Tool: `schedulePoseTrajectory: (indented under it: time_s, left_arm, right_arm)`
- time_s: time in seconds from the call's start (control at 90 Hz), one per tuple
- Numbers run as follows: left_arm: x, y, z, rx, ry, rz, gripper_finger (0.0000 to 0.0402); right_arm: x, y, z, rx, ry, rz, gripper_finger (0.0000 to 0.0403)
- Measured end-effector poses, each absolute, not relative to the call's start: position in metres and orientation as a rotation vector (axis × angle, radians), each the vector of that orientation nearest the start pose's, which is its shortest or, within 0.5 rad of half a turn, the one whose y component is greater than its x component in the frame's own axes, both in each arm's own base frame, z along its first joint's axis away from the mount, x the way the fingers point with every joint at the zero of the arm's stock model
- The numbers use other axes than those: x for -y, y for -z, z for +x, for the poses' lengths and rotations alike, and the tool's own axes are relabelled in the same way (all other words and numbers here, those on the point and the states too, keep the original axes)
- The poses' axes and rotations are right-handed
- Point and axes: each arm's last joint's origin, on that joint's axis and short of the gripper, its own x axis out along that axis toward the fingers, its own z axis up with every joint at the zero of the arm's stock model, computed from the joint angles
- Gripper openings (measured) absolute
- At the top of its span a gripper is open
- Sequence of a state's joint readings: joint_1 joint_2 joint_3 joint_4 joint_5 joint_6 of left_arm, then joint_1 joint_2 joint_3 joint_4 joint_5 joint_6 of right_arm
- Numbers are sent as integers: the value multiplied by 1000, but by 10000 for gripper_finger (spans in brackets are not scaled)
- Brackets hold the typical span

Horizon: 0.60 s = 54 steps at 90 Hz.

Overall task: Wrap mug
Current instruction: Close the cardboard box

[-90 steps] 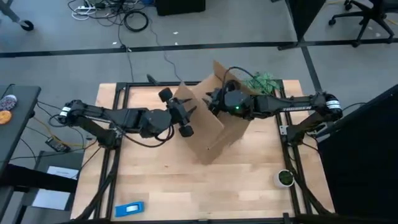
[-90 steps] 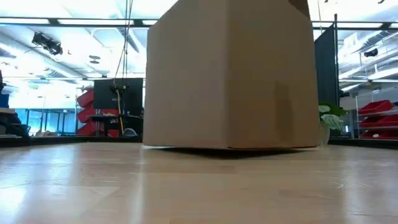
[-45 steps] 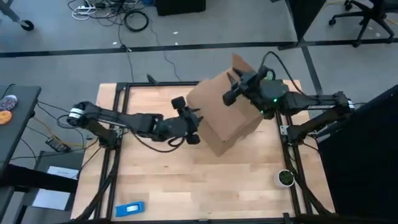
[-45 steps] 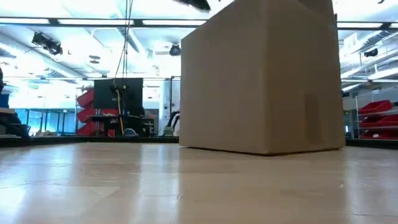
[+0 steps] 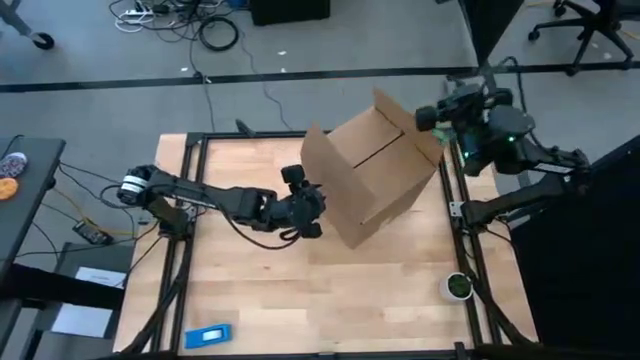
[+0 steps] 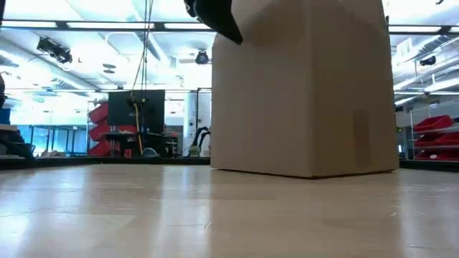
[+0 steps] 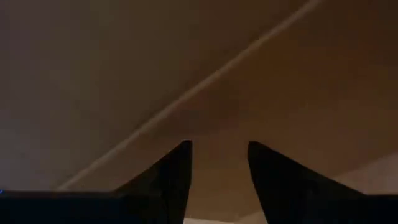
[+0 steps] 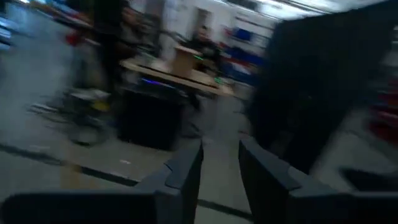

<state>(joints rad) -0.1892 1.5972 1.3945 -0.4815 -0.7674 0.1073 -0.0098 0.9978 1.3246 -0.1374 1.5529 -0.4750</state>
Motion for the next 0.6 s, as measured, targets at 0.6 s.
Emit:
schedulePoseTrajectory:
  time_s: [0.6]
  left_arm:
    - [25,-383,354,-151,-564,268,142]
  right_arm:
    - [51,-408,198,-237,1077,19,1]
